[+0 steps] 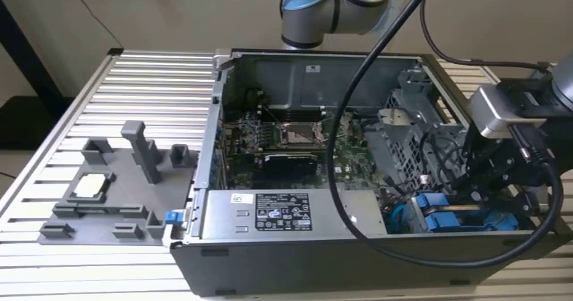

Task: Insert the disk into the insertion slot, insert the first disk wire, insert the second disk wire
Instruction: 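Insert the second disk wire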

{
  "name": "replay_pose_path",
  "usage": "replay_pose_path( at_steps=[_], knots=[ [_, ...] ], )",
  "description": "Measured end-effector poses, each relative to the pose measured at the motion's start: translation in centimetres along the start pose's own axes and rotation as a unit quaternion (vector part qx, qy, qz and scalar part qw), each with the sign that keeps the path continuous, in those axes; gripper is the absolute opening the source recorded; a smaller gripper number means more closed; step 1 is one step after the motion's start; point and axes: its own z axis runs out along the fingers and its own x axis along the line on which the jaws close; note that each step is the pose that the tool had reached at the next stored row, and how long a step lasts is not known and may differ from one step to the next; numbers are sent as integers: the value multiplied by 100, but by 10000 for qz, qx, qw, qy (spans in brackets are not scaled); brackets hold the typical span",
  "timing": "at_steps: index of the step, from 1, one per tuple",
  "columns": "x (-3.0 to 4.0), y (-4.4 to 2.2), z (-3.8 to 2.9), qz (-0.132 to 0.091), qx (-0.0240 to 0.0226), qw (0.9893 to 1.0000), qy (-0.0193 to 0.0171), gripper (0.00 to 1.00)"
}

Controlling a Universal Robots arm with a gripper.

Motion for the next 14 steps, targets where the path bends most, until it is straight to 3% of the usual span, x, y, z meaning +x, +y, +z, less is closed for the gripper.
replay_pose_path(
  at_steps=[14],
  knots=[
    [-87, 29, -598, 1, -1, 10000, 17, 24]
  ],
)
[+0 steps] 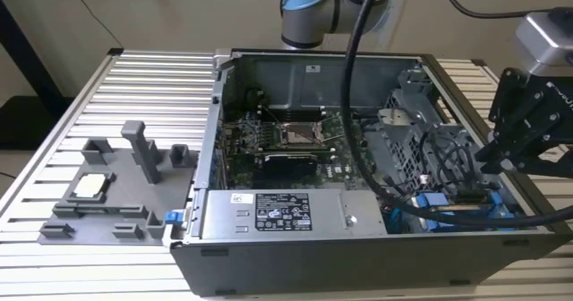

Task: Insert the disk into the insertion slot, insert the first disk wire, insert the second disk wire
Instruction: 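Insert the second disk wire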

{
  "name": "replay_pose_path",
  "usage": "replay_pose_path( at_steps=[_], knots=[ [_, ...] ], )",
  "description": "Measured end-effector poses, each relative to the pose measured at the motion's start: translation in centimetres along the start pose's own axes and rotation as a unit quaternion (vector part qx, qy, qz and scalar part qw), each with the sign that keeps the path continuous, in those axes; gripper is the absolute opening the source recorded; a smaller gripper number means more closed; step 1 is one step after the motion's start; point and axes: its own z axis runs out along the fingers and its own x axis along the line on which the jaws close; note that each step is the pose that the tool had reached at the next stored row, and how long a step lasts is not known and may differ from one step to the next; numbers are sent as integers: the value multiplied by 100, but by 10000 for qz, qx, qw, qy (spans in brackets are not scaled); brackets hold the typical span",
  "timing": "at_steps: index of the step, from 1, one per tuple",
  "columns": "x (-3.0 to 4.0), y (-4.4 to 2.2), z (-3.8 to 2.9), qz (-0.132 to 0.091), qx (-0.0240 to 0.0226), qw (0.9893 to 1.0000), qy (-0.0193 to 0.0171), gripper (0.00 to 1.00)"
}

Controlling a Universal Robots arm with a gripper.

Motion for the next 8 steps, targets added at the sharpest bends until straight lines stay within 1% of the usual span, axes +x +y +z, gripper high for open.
replay_pose_path(
  at_steps=[1, 2, 8],
  knots=[
    [-5, 1, -32, 0, 0, 10000, 1, 24],
    [-6, 2, -41, 0, 1, 10000, 3, 24],
    [-6, 1, -41, -1, 3, 10000, 2, 24]
  ],
)
